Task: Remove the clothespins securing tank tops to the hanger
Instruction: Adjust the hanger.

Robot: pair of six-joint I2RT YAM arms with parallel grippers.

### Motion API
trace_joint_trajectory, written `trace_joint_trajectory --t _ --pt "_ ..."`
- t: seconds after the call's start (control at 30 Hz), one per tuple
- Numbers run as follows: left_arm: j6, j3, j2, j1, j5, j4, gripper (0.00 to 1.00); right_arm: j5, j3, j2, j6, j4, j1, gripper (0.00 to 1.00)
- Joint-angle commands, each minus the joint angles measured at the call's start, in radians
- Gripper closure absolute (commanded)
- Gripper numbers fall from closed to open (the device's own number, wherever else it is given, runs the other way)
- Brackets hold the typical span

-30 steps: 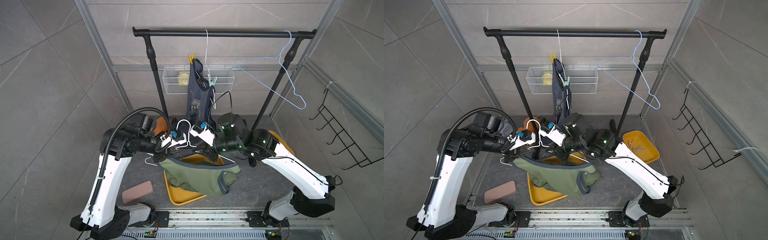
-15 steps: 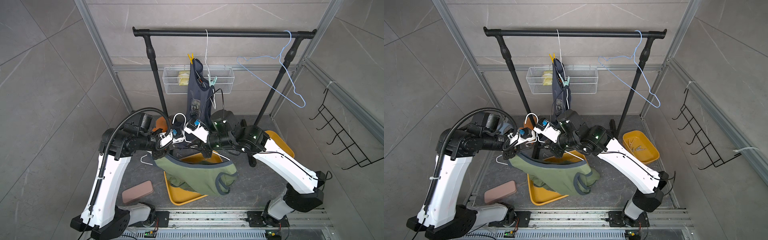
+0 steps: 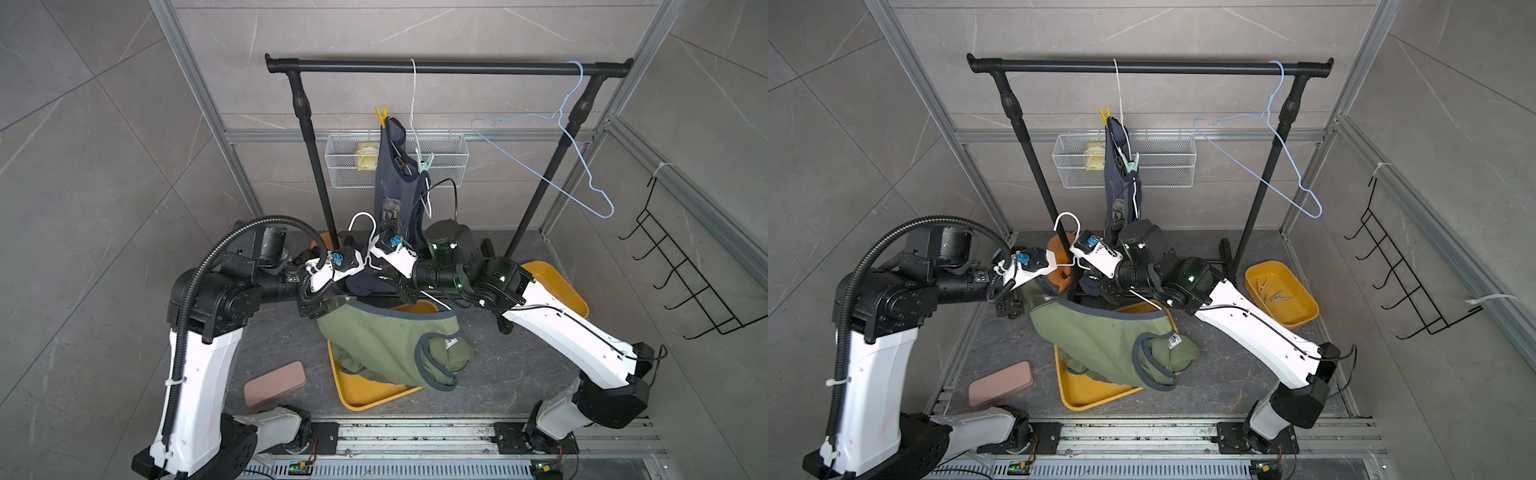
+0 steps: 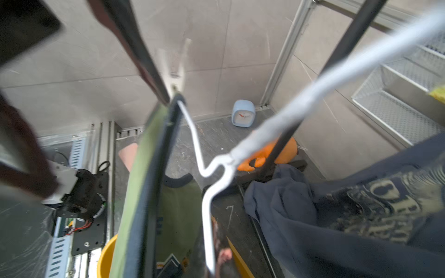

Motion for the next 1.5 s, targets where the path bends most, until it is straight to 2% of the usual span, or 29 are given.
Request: trace_joint_trajectory --t 0.0,0.23,0.33,0.57,0.7,0.83,1.0,1.07,1.2,1.3,1.37,1.47 --pt "-0.153 0.026 -0.047 0.006 0.067 0.088 0.24 0.111 -0.072 -0.074 -0.019 0.110 -0.023 1.00" --pt "-0.454 -0.043 -0.060 0.108 0.117 0.326 0.20 0.128 -0.179 -0.163 -0.005 0.163 -0.036 1.00" --pt "-0.569 -0.089 -0.077 0.185 0.128 0.418 0.18 0.110 -0.185 -0.184 -0.005 0.141 -0.036 1.00" --pt "-0.688 -0.182 -0.089 0.258 0.145 0.518 0.19 0.041 -0.165 -0.243 -0.005 0.061 -0.036 1.00" --pt "-0.761 -0.193 -0.078 0.318 0.241 0.579 0.18 0.013 -0.161 -0.278 0.000 0.023 -0.037 1.00" --pt "-0.795 -0.187 -0.070 0.365 0.380 0.615 0.13 -0.002 -0.172 -0.303 0.006 0.002 -0.044 1.00" --pt "-0.775 -0.225 -0.064 0.407 0.681 0.661 0.12 -0.071 -0.197 -0.350 0.032 -0.005 -0.065 1.00" --pt "-0.698 -0.220 -0.053 0.423 0.830 0.615 0.11 -0.103 -0.200 -0.364 0.040 -0.009 -0.073 1.00" --pt "-0.665 -0.247 -0.048 0.446 0.955 0.624 0.13 -0.176 -0.188 -0.376 0.056 -0.021 -0.099 1.00" --pt "-0.650 -0.258 -0.048 0.511 1.047 0.648 0.15 -0.224 -0.177 -0.380 0.066 -0.031 -0.129 1.00" --pt "-0.712 -0.276 -0.040 0.571 1.119 0.722 0.17 -0.267 -0.181 -0.388 0.081 -0.022 -0.150 1.00" --pt "-0.900 -0.331 -0.023 0.639 1.226 0.952 0.19 -0.305 -0.183 -0.398 0.095 -0.009 -0.163 1.00"
